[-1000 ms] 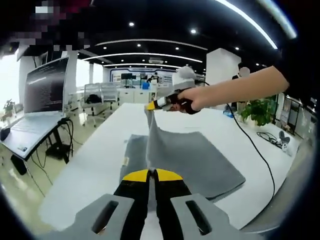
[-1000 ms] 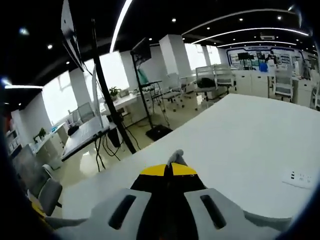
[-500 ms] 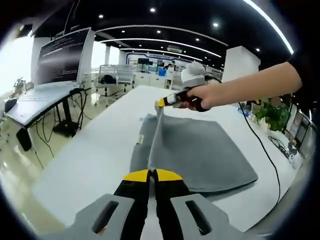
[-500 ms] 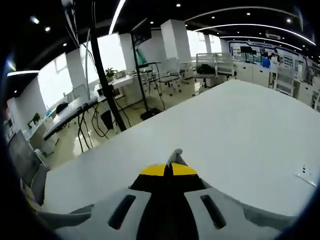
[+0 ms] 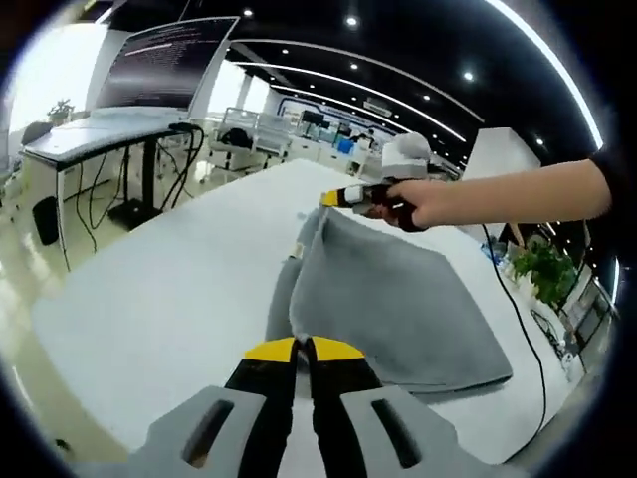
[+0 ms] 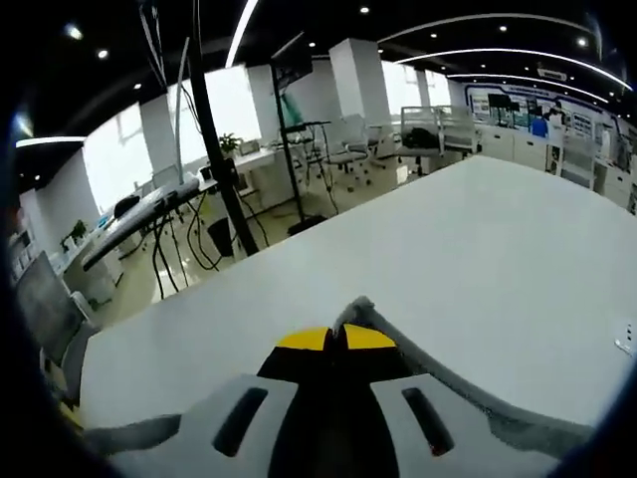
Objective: Fold the towel on the table until its edges align and the towel forms a compact rectangular stack.
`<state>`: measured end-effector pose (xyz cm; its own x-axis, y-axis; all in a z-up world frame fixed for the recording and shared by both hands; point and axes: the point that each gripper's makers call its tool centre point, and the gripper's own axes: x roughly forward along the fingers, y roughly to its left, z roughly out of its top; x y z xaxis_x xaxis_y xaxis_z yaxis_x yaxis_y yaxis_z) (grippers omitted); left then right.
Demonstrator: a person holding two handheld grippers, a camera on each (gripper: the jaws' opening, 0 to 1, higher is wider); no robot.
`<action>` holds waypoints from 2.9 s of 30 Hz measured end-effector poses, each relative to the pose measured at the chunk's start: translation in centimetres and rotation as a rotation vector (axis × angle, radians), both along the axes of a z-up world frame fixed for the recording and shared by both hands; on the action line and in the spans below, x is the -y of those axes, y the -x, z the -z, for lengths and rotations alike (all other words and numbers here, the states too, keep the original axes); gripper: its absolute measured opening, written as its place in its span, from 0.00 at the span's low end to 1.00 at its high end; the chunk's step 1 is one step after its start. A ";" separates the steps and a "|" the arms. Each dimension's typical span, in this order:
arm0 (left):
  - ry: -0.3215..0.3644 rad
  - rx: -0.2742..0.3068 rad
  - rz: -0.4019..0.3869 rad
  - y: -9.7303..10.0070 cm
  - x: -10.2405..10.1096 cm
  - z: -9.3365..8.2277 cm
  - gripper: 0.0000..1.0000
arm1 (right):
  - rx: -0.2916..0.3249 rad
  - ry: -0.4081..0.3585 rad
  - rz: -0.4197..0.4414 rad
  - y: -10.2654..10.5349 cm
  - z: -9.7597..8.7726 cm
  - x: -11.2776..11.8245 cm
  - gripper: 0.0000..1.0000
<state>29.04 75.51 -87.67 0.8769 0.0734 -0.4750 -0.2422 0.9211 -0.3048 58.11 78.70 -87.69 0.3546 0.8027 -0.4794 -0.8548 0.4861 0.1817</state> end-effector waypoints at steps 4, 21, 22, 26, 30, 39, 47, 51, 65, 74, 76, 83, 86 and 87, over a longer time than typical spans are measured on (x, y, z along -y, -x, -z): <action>-0.007 -0.018 -0.018 -0.2 -0.5 0.4 0.16 | 0.009 -0.007 -0.001 -0.1 -0.7 0.7 0.15; -0.133 -0.072 0.079 -4.2 -2.0 0.5 0.33 | 0.007 0.045 0.042 -1.4 -0.7 8.2 0.26; -0.139 -0.075 0.088 -4.5 -2.0 0.6 0.33 | 0.007 0.057 0.046 -1.1 -0.7 9.1 0.28; -0.157 -0.087 0.119 -5.7 -2.2 0.8 0.33 | -0.001 0.096 0.070 -1.0 0.2 12.4 0.31; -0.181 -0.102 0.150 -7.0 -2.6 1.1 0.33 | 0.005 0.152 0.097 -0.6 1.3 16.0 0.33; -0.194 -0.108 0.203 -10.1 -2.9 1.5 0.35 | -0.002 0.218 0.184 0.2 2.4 23.4 0.37; -0.224 -0.139 0.255 -11.6 -3.2 2.4 0.35 | -0.028 0.245 0.276 1.9 3.4 29.7 0.38; -0.229 -0.151 0.262 -12.2 -4.0 2.9 0.35 | -0.026 0.239 0.313 2.7 3.1 31.5 0.37; -0.240 -0.155 0.320 -12.4 -2.9 3.3 0.27 | -0.081 0.189 0.382 6.4 3.8 34.0 0.31; -0.252 -0.143 0.340 -12.8 -1.6 3.1 0.20 | -0.065 0.170 0.386 6.8 4.3 34.0 0.13; -0.250 -0.130 0.344 -13.0 -1.3 3.1 0.20 | -0.082 0.152 0.398 6.7 4.5 34.0 0.08; -0.223 -0.128 0.408 -14.1 1.2 3.2 0.08 | -0.084 0.149 0.437 6.9 4.3 35.5 0.05; -0.211 -0.129 0.410 -14.6 2.1 3.4 0.08 | -0.087 0.157 0.457 7.1 4.6 37.0 0.05; -0.214 -0.124 0.413 -14.8 2.3 3.3 0.07 | -0.086 0.160 0.462 7.2 4.5 37.4 0.05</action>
